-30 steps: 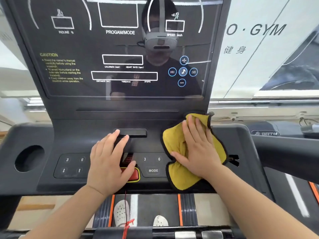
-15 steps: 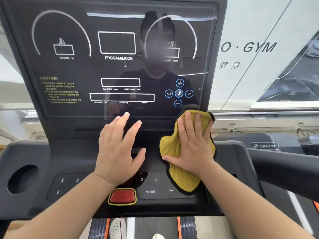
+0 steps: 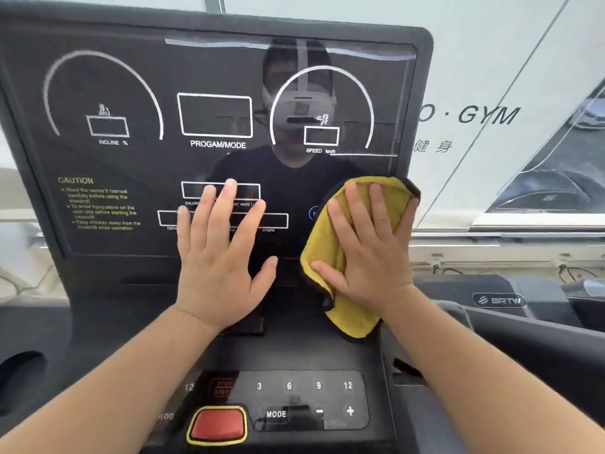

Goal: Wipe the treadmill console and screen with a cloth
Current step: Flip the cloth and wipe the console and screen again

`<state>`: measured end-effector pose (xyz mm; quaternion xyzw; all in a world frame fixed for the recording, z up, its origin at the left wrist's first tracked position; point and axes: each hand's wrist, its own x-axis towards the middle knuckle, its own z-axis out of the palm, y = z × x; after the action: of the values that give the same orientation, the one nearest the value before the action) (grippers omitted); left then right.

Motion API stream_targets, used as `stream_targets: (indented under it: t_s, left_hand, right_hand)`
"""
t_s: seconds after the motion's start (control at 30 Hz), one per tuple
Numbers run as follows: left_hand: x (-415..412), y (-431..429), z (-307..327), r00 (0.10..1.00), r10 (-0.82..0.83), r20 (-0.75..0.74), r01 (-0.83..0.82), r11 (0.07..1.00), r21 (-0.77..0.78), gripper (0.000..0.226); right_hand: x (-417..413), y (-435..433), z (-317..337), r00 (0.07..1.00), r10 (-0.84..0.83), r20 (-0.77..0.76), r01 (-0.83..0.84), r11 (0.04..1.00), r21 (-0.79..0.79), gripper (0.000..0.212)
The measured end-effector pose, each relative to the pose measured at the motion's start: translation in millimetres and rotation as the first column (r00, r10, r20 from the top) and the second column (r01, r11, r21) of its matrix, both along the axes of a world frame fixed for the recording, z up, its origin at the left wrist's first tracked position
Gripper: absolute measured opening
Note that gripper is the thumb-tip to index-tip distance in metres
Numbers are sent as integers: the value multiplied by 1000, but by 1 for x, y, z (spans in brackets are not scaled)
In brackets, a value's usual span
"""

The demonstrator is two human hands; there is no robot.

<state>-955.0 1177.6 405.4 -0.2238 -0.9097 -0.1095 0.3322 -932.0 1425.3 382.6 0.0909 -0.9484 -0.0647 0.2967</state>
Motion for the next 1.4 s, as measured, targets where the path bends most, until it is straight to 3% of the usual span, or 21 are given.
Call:
stream_targets:
  t_s: [0.13,0.3,0.53,0.83,1.0,1.2,1.4]
  left_hand:
    - [-11,-1,15,999,38,-17,-38,999,6,76]
    - [-9,-8,15,996,91,22,-91,996,-7,83]
    - [-7,-14,17,983,163,89,-164,986,7,97]
    - [-10,-18,16,976,137,170,-142,990,16,103]
    - [-9,-21,22,971,120,209,-121,993,-4,102]
    - [-6,-27,28,964,82,254,-84,996,-2,101]
    - [-8,-32,25,964,52,262,-54,999,0,96]
  right_hand:
    - [-36,9,63,996,3,-92,2,998,56,102]
    - [-63,8,124,995,-73,-61,77,994,74,123]
    - [-54,-8,101,990,-139,3,139,989,51,139]
    - [-3,-11,6,999,0,45,-9,981,194,116]
    - [-34,-5,63,997,48,-62,-37,984,173,114]
    - [-87,-13,161,990,-138,-40,140,989,52,126]
    - [-78,-28,136,989,-148,-8,148,987,59,128]
